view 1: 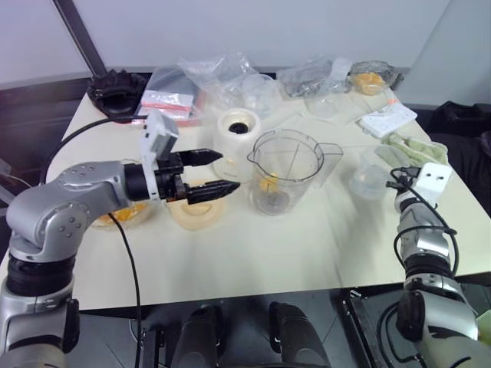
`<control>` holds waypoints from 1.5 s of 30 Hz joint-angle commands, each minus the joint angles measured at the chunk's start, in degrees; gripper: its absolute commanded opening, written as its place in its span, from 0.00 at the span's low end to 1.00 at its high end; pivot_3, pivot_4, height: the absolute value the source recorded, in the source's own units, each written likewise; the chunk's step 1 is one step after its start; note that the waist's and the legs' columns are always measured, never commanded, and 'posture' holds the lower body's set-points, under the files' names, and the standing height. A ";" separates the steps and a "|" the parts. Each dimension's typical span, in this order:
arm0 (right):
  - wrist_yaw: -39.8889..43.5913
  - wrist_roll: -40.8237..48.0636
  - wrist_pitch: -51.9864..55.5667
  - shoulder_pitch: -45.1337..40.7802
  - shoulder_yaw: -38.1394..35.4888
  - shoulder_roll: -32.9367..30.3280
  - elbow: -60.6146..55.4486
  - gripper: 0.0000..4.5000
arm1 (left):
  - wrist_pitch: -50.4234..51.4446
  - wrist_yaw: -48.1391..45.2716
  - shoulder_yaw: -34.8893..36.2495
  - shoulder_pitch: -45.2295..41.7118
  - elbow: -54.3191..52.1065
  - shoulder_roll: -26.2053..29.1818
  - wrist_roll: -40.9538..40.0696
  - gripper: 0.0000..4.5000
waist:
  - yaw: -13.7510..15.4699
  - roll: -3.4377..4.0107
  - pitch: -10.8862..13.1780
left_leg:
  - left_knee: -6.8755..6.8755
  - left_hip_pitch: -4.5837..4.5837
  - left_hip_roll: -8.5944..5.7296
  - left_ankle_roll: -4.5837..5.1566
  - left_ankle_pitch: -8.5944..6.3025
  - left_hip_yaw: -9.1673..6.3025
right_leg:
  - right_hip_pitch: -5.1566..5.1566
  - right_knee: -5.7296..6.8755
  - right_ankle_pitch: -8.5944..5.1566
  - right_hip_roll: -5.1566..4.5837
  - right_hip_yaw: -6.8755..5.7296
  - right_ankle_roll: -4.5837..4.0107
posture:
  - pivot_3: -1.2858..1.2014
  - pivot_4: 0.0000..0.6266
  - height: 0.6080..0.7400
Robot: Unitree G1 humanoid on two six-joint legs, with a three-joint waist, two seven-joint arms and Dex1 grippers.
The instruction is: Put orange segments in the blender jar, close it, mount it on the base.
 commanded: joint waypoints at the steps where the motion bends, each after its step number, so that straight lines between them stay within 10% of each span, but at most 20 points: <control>1: -0.03 -0.97 -1.15 0.72 0.75 -1.27 -0.77 0.66 | -0.88 -0.55 1.12 -0.38 -0.73 0.32 -0.35 1.00 | -0.11 0.00 0.00 | 0.00 0.01 0.00 0.00 0.00 0.00 | 0.01 0.00 0.00 0.00 0.00 0.00 | 0.52 0.24 1.00; 4: -0.07 -1.51 -1.03 1.80 1.22 -1.54 -1.63 0.99 | -0.86 -0.79 1.11 -0.21 -0.79 0.47 -0.32 1.00 | -0.68 -0.02 -0.01 | 0.00 0.09 0.00 0.00 0.00 0.00 | 0.10 -0.01 0.00 0.00 0.00 0.00 | 0.52 0.24 1.00; 15: -0.02 -0.75 2.29 9.51 0.76 -1.17 -12.86 0.99 | -1.18 -0.88 0.50 -0.06 -0.38 0.06 0.54 1.00 | -1.21 -0.03 -0.02 | 0.00 0.28 0.00 0.00 0.00 -0.04 | 0.25 -0.01 0.00 0.00 0.00 -0.01 | 0.52 0.24 1.00; 28: 5.79 14.98 24.87 32.18 -4.49 0.86 -58.82 0.99 | -9.40 -7.80 -4.59 -0.15 10.37 6.05 14.20 1.00 | -0.82 -0.04 -0.04 | 0.00 0.27 0.04 -0.01 -0.01 -0.10 | 0.25 -0.01 -0.03 -0.02 -0.07 -0.03 | 0.52 0.24 1.00; 45: 27.65 46.95 48.50 52.86 -14.89 -14.25 -86.21 0.99 | -51.30 -31.75 -30.66 -26.23 67.85 -3.72 51.98 1.00 | 1.65 -0.26 -0.07 | 0.00 -0.14 0.08 -0.02 -0.04 -0.05 | -0.07 -0.29 0.01 -0.13 -0.14 -0.11 | 0.52 0.24 1.00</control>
